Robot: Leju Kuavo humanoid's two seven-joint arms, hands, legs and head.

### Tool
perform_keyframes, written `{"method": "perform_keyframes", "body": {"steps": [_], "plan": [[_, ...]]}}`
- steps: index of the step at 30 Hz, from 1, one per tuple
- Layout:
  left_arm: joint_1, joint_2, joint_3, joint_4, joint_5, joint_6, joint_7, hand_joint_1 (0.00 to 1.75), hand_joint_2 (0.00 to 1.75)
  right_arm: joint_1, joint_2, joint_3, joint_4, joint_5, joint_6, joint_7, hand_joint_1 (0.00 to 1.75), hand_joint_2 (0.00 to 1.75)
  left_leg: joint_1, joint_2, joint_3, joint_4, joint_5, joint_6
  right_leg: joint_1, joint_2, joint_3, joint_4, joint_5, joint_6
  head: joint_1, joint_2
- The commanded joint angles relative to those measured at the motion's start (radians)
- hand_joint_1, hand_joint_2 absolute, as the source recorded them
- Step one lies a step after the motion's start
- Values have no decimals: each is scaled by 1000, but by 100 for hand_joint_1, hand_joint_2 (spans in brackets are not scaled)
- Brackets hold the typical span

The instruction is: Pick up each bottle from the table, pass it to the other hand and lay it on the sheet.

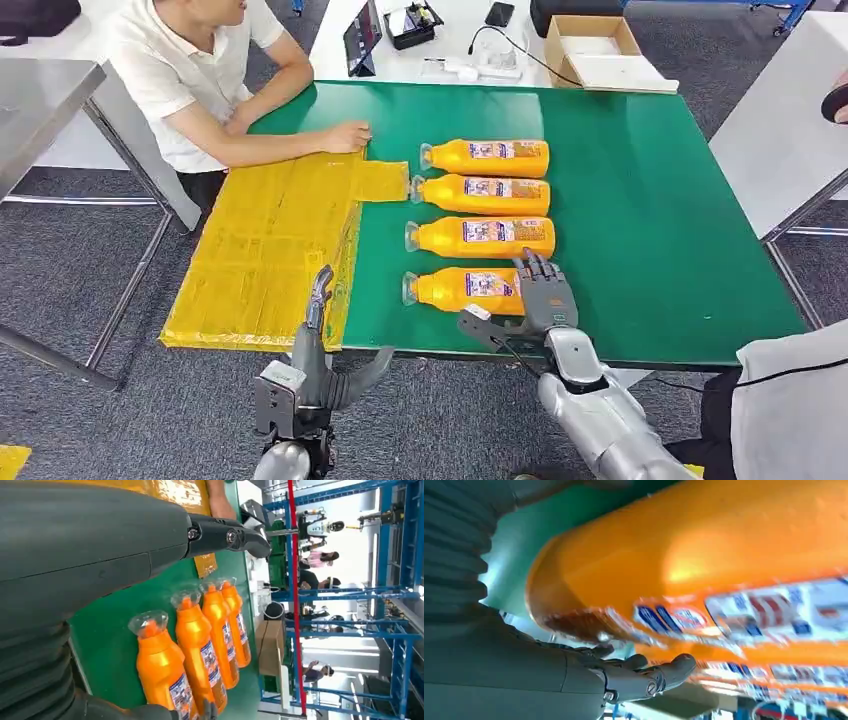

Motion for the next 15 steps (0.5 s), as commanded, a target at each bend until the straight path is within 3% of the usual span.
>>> {"method": "perform_keyframes", "body": {"steps": [1,10,11,13,14,15], "plan": [[-22,10,21,30,5,2,1,0,175,8,-29,-89,148,-55,41,-7,169,175,0,-2,2,-1,0,-1,1,-2,3,-1,0,-1,0,0],[-25,11,20,33,7,0,1,0,175,3,-24,-113,177,-70,39,-10,168,175,0,-3,5,-1,0,-1,0,-3,6,-2,-1,-1,0,0],[-28,13,17,36,8,-2,1,0,175,2,-25,-121,190,-74,28,-17,148,175,1,-3,6,-2,0,-1,1,-3,7,-3,-1,-2,0,0],[-27,16,17,37,26,-5,-8,0,175,15,-23,-171,205,-124,-53,-62,19,175,1,-4,6,-2,0,-1,1,-4,8,-3,-1,-2,0,0],[-24,19,19,35,37,-3,-12,0,175,19,-28,-190,221,-148,-63,-97,129,175,0,-5,6,-2,0,-1,1,-5,8,-3,-1,-2,0,0],[-22,21,21,35,45,0,-15,0,175,25,-32,-208,228,-164,-86,-119,150,175,1,-5,7,-2,1,-1,1,-5,9,-3,-1,-2,0,0]]}}
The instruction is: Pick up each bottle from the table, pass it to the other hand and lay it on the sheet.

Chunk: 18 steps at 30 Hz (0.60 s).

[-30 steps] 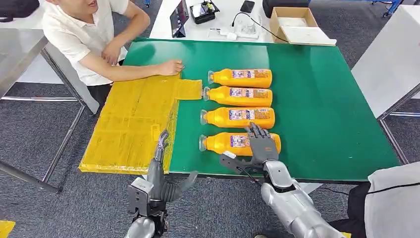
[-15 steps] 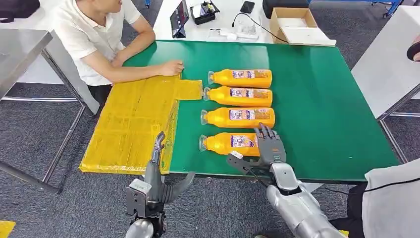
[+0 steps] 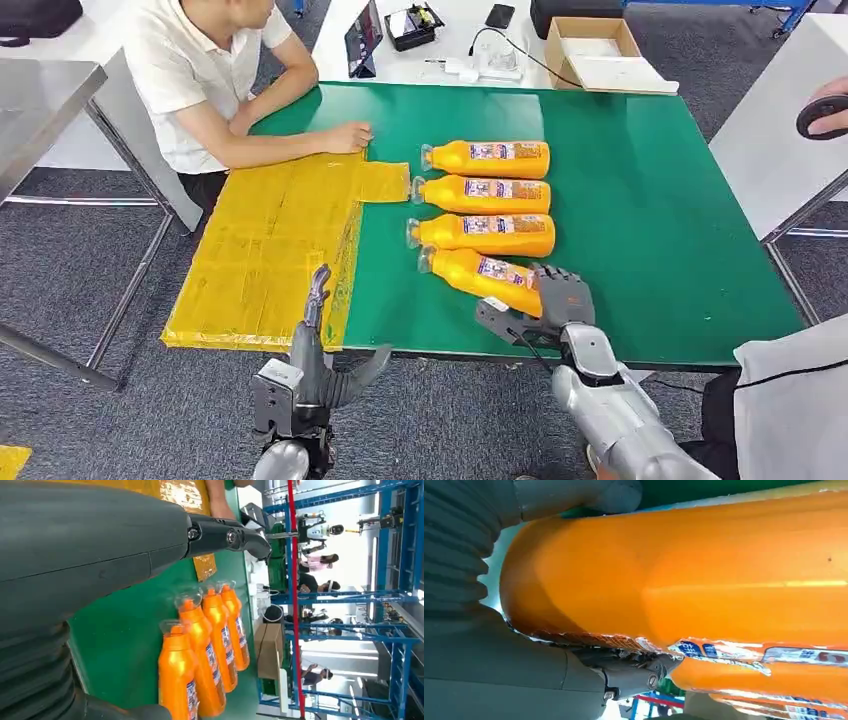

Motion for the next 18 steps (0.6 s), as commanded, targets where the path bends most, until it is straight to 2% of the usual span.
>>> {"method": "perform_keyframes", "body": {"steps": [1,7,8,10,12,14,18], "plan": [[-21,26,13,37,44,1,-16,0,175,45,-16,-127,181,-96,-99,-110,175,175,2,-4,3,-2,0,-1,2,-4,5,-3,0,-2,0,0],[-23,34,14,20,56,7,-29,0,175,61,1,-173,190,-155,-96,-216,175,175,2,-4,5,-2,0,-1,2,-4,7,-4,-1,-2,0,0],[-22,33,17,14,65,13,-40,0,175,79,18,-228,160,-266,-39,-348,175,175,1,-4,5,-2,-1,0,2,-3,7,-4,-1,-2,0,0],[-22,31,16,11,82,14,-56,0,175,111,34,-261,111,-386,41,-502,175,175,2,-4,6,-2,-1,0,2,-4,8,-4,0,-2,0,0],[-16,24,21,10,127,2,-55,0,175,170,46,-255,13,-485,111,-596,175,175,2,-3,5,-1,-1,0,2,-2,8,-4,0,-2,0,0],[-12,24,16,4,144,-4,-52,0,175,209,44,-221,-59,-509,118,-604,175,175,2,-1,7,-2,-2,0,2,-2,10,-5,-1,-2,1,0],[-11,25,14,2,145,-4,-52,0,175,212,39,-214,-74,-515,122,-594,175,175,2,3,10,-1,-5,-1,2,1,10,-3,-1,-2,0,0]]}}
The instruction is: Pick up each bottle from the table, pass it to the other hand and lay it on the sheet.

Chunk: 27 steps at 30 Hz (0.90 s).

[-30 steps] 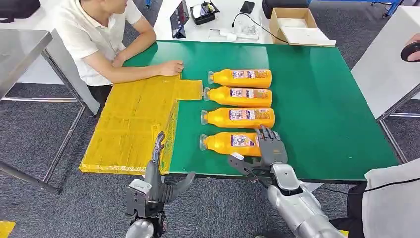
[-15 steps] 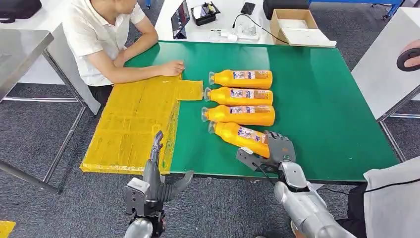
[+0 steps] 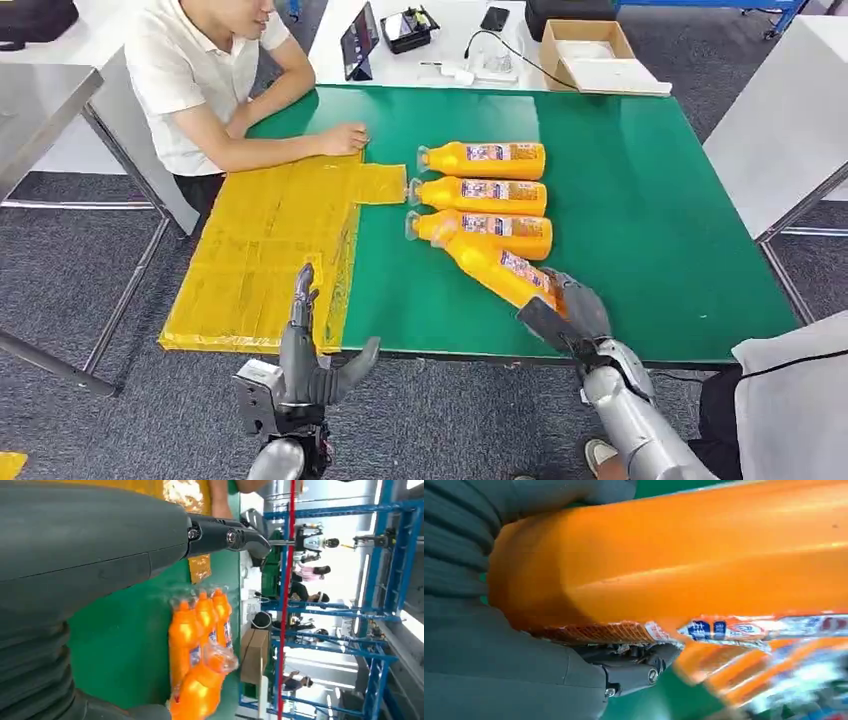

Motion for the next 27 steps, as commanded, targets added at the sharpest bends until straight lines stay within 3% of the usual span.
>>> {"method": "perform_keyframes", "body": {"steps": [1,16,18,21,27], "plan": [[-12,22,9,10,15,-8,3,0,175,123,24,-17,-89,-29,45,6,175,175,2,-1,2,-1,0,-2,2,-1,1,-1,0,-2,-1,0],[-13,23,9,11,16,-8,3,0,175,120,22,-14,-86,-35,48,8,175,175,3,-1,1,-1,0,-1,3,-1,2,-1,-1,-2,0,0],[-15,26,16,16,46,-8,6,0,175,145,36,-8,-145,-79,48,-45,175,175,3,-2,1,-1,0,-2,3,-1,2,-1,-1,-2,0,0],[-11,31,14,8,105,-26,19,0,175,202,45,36,-311,-142,54,-28,175,175,3,-1,1,-1,0,-2,3,-1,1,-1,-1,-3,0,0],[-8,46,-3,15,358,-238,146,0,175,224,40,80,-389,-243,78,-16,175,175,3,-1,-3,-1,0,-2,3,0,-2,0,-1,-2,0,0]]}}
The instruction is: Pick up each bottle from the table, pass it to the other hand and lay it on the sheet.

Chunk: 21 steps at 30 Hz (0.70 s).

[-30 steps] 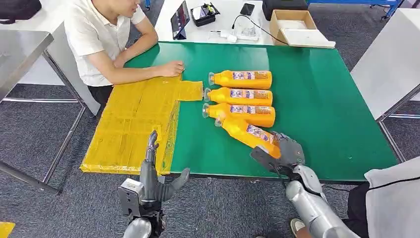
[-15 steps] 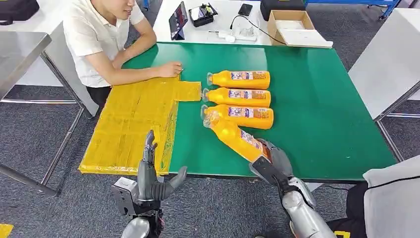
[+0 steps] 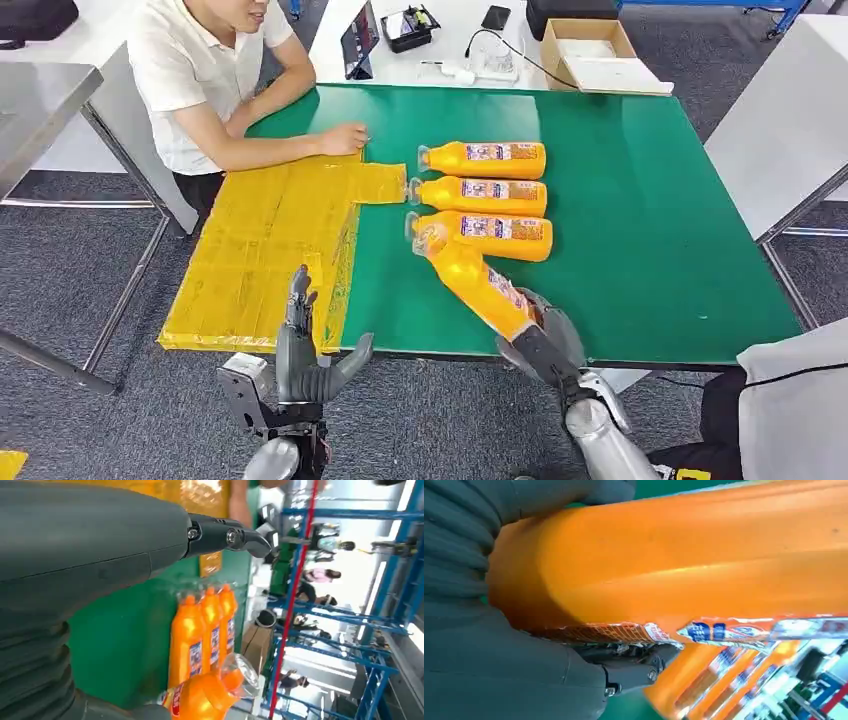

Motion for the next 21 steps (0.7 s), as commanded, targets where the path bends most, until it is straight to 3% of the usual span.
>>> {"method": "perform_keyframes", "body": {"steps": [1,2,3,6,21], "plan": [[-13,44,-9,27,251,-213,134,0,175,55,13,77,-123,-91,25,6,175,175,0,0,-1,-1,0,-1,0,0,-1,0,0,-2,0,0],[-16,45,-13,32,263,-221,144,0,175,49,19,89,-111,-91,27,1,175,175,0,1,-1,-1,0,-1,1,0,-1,0,-1,-2,0,0],[-34,36,-10,65,337,-249,228,0,175,26,45,166,-73,-48,64,-15,175,175,1,1,-1,-1,-1,-2,1,1,-1,0,-1,-3,0,0],[-77,32,-32,136,354,-250,231,0,175,-8,122,260,9,-41,-27,-32,175,175,1,4,-4,-1,0,-1,1,3,-4,-1,0,-2,0,0],[-96,47,-74,119,375,-281,243,0,175,-44,127,372,47,-68,-71,-40,175,175,0,-1,-10,-1,1,0,-1,-1,-8,0,0,-2,0,0]]}}
